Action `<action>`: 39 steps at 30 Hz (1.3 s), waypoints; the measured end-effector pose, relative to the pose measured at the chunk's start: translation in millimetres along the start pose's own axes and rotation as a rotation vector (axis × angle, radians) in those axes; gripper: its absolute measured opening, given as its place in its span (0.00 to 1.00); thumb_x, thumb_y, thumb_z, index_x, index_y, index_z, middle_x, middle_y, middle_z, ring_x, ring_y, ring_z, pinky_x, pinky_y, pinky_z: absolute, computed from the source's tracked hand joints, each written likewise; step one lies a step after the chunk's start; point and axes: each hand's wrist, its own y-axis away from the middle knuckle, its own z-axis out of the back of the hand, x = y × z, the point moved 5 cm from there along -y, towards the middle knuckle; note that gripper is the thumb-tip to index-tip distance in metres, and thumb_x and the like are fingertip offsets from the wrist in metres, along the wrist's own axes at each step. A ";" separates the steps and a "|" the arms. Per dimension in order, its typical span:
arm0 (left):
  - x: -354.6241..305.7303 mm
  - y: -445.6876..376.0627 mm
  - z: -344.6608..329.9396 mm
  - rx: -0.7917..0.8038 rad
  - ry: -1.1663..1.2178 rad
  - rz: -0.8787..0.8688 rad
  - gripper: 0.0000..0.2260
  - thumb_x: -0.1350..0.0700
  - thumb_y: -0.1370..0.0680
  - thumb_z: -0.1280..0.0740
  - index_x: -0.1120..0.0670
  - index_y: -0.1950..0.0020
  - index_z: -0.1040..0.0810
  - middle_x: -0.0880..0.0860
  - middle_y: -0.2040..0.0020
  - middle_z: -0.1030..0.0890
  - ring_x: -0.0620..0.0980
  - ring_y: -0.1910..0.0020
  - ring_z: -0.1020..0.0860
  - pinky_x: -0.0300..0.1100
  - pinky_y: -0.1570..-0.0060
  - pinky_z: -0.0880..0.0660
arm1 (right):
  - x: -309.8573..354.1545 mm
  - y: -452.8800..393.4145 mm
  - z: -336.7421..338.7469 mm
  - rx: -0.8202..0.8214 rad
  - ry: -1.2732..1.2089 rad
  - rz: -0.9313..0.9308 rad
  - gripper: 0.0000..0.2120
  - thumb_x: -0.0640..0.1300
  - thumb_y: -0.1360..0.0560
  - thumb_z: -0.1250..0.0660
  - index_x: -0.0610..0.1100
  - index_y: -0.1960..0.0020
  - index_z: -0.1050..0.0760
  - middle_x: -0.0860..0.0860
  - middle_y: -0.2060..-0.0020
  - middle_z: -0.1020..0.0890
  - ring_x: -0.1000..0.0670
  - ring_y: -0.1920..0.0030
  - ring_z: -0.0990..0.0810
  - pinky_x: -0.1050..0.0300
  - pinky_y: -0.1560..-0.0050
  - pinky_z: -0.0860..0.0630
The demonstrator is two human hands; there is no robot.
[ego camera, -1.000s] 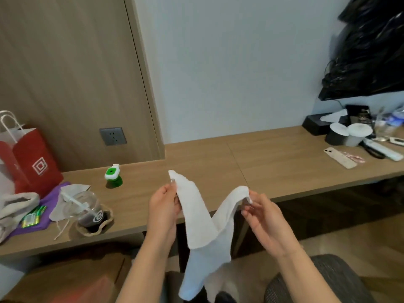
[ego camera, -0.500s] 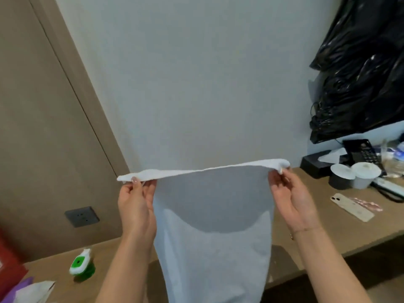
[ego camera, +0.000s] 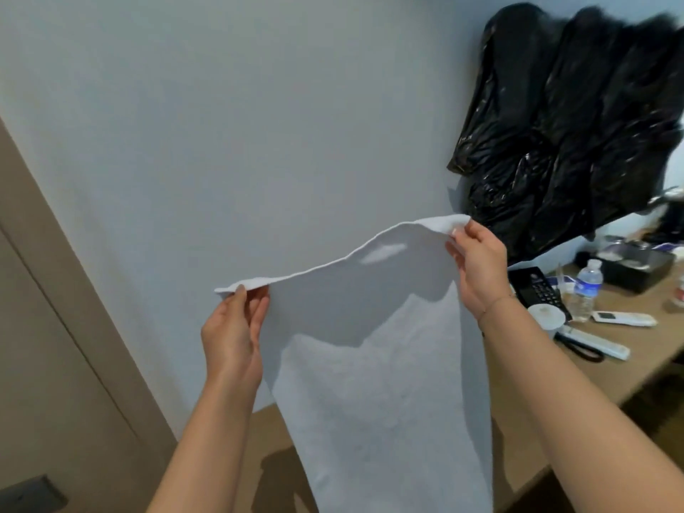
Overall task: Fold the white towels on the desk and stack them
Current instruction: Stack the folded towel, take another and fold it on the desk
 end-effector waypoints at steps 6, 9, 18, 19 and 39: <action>20.9 1.7 -11.0 0.056 0.018 0.045 0.07 0.61 0.18 0.37 0.61 0.52 0.21 0.55 0.56 0.17 0.46 0.57 0.17 0.37 0.52 0.19 | 20.0 -24.9 1.8 0.014 0.111 0.075 0.13 0.34 0.20 0.38 0.39 0.37 0.27 0.50 0.53 0.21 0.55 0.56 0.23 0.65 0.52 0.23; 46.2 -3.4 13.3 0.019 0.020 0.100 0.07 0.61 0.18 0.38 0.62 0.49 0.22 0.57 0.52 0.17 0.47 0.53 0.17 0.37 0.51 0.19 | -6.9 -32.6 -1.5 0.050 0.181 0.025 0.13 0.34 0.21 0.37 0.38 0.36 0.27 0.49 0.52 0.22 0.55 0.58 0.23 0.66 0.56 0.24; 147.3 -44.0 135.6 -0.361 -0.027 0.221 0.09 0.62 0.16 0.41 0.61 0.51 0.23 0.57 0.52 0.19 0.43 0.62 0.17 0.34 0.57 0.19 | -206.0 -37.4 -46.5 0.381 0.502 -0.237 0.12 0.34 0.21 0.36 0.34 0.38 0.25 0.43 0.46 0.21 0.49 0.46 0.24 0.53 0.37 0.28; 161.2 -48.3 150.3 -0.424 -0.061 0.235 0.09 0.61 0.16 0.41 0.61 0.51 0.23 0.57 0.52 0.19 0.44 0.61 0.17 0.36 0.58 0.18 | -232.9 -34.6 -51.6 0.435 0.526 -0.275 0.11 0.33 0.22 0.36 0.34 0.39 0.25 0.43 0.48 0.21 0.49 0.47 0.24 0.53 0.39 0.27; 373.4 -4.7 157.9 0.281 -1.619 0.201 0.19 0.45 0.18 0.40 0.44 0.27 0.33 0.43 0.23 0.41 0.45 0.23 0.42 0.37 0.25 0.47 | -428.4 31.5 103.4 1.014 1.247 -0.600 0.22 0.45 0.19 0.39 0.45 0.26 0.36 0.50 0.27 0.33 0.50 0.28 0.35 0.57 0.28 0.40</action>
